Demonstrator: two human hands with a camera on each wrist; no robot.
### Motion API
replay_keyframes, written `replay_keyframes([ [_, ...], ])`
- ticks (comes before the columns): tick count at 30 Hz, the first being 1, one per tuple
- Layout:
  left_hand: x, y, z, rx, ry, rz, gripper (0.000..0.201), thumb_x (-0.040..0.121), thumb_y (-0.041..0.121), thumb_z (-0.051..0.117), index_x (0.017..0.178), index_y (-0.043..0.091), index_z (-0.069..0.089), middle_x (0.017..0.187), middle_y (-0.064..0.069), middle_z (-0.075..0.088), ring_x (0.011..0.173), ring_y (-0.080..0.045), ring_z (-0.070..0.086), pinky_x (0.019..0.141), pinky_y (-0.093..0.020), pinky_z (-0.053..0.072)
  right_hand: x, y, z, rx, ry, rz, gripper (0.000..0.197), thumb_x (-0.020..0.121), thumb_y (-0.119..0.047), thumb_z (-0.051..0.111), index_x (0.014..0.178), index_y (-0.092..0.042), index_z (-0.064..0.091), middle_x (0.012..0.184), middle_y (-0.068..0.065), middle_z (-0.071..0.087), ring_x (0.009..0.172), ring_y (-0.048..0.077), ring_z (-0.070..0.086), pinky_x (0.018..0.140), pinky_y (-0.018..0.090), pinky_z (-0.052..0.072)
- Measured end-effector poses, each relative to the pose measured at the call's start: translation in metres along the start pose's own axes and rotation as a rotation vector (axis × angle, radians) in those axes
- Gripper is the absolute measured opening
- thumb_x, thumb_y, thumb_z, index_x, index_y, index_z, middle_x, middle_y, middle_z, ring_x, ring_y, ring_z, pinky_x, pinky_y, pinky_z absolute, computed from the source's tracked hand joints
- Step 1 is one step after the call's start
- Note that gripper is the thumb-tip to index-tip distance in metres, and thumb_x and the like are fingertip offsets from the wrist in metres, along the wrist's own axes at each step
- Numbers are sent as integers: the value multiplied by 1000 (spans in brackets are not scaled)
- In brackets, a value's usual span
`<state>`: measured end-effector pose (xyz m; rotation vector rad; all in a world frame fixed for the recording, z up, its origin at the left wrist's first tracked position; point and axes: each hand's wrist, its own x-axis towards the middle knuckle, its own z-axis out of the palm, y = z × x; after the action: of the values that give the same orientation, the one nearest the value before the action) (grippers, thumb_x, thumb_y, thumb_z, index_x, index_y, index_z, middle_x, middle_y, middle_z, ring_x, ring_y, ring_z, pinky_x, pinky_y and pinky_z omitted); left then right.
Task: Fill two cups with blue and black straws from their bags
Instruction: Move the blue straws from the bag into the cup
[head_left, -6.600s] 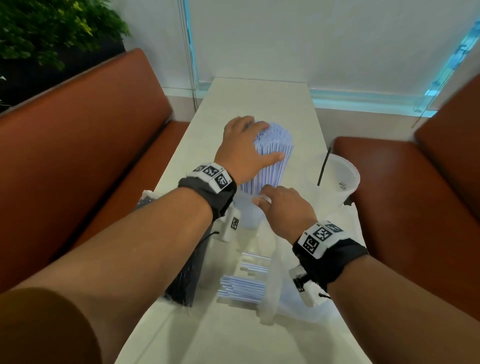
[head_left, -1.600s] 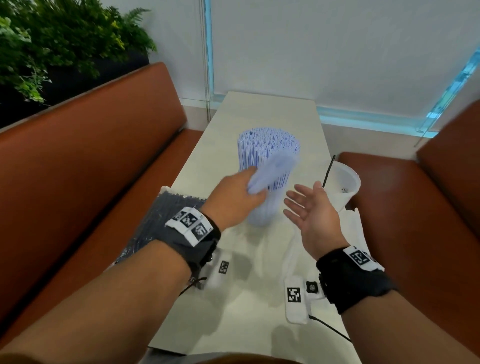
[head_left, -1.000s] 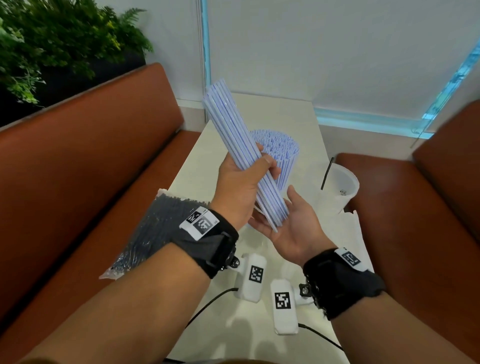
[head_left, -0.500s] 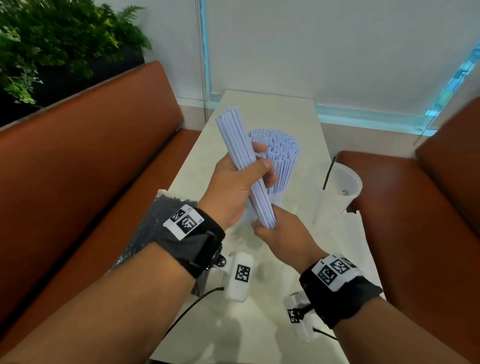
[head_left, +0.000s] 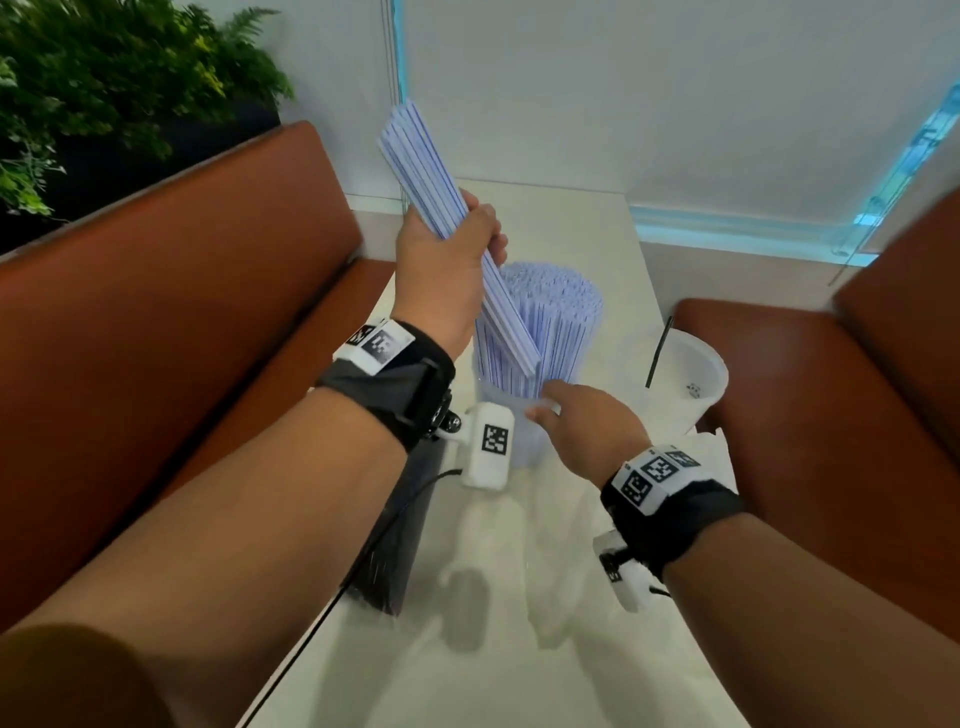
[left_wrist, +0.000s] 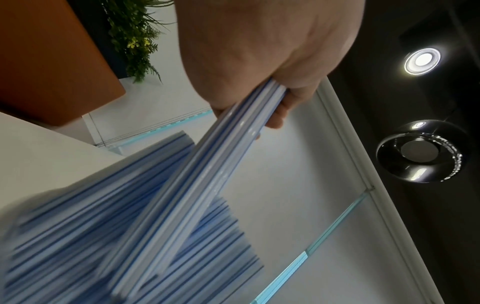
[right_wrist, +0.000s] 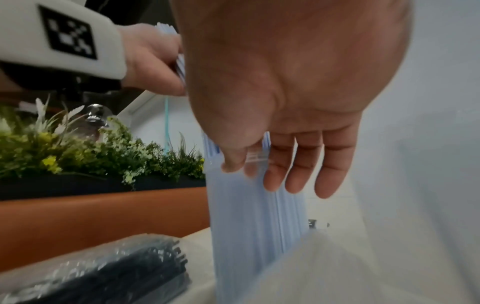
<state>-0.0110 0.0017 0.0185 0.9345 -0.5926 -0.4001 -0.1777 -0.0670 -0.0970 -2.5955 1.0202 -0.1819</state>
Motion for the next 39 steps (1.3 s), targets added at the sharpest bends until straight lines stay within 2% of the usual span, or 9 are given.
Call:
replay_keyframes([
  [5,-11,-31,-5,555,-133,122,15,80,36,67,83,22,62,75,4,66,73,-13,65,73,-34,56,0,4,4,-10,42,-44,23,103,-47,41,91,-28,43,85,2,53,81,28,48,66,37,37],
  [9,-22,-50,-20,1304,-291,254,35,85,51,63,112,29,63,122,4,62,135,-24,41,113,-58,23,-2,4,6,-7,50,-23,23,103,-50,38,94,-30,44,84,-2,48,82,24,46,64,36,36],
  [14,-12,-29,-26,1161,-493,117,81,68,75,68,134,31,53,136,7,55,133,-19,47,113,-56,31,1,6,10,-17,61,-9,20,102,-49,38,91,-33,40,87,-4,49,85,23,47,64,36,37],
  [19,9,7,-9,895,-389,296,95,78,80,58,151,26,32,151,13,33,139,-1,32,109,-16,28,2,8,13,-11,70,-15,21,102,-52,38,90,-35,36,84,-5,46,86,23,48,63,35,36],
  [22,9,8,8,1108,-486,515,77,95,68,45,153,17,34,161,-3,30,149,-15,24,122,-29,18,2,7,12,-25,62,-11,22,102,-54,37,94,-34,40,87,-5,49,87,22,48,63,35,37],
  [27,-23,-30,3,1598,-944,394,69,102,53,46,154,10,34,163,-10,30,151,-24,22,123,-34,11,2,2,9,-6,38,36,27,102,-50,39,117,-33,55,101,-1,58,100,24,53,68,36,39],
  [32,-14,-13,9,1437,-613,589,72,99,57,37,152,8,39,161,-12,34,150,-27,26,122,-41,15,1,3,11,-3,39,20,21,102,-48,40,113,-33,51,93,-5,50,98,23,52,66,35,38],
  [36,-28,-37,6,1643,-886,412,76,99,58,46,157,12,28,165,-9,25,152,-25,20,123,-38,12,-1,1,8,34,35,70,29,102,-53,39,118,-36,57,98,-4,56,101,21,52,71,35,37],
  [39,-16,-31,2,1519,-740,431,78,98,62,43,156,12,31,164,-8,28,151,-25,24,122,-39,16,0,1,8,28,18,53,29,102,-53,37,117,-33,53,101,-2,56,101,22,50,72,36,38],
])
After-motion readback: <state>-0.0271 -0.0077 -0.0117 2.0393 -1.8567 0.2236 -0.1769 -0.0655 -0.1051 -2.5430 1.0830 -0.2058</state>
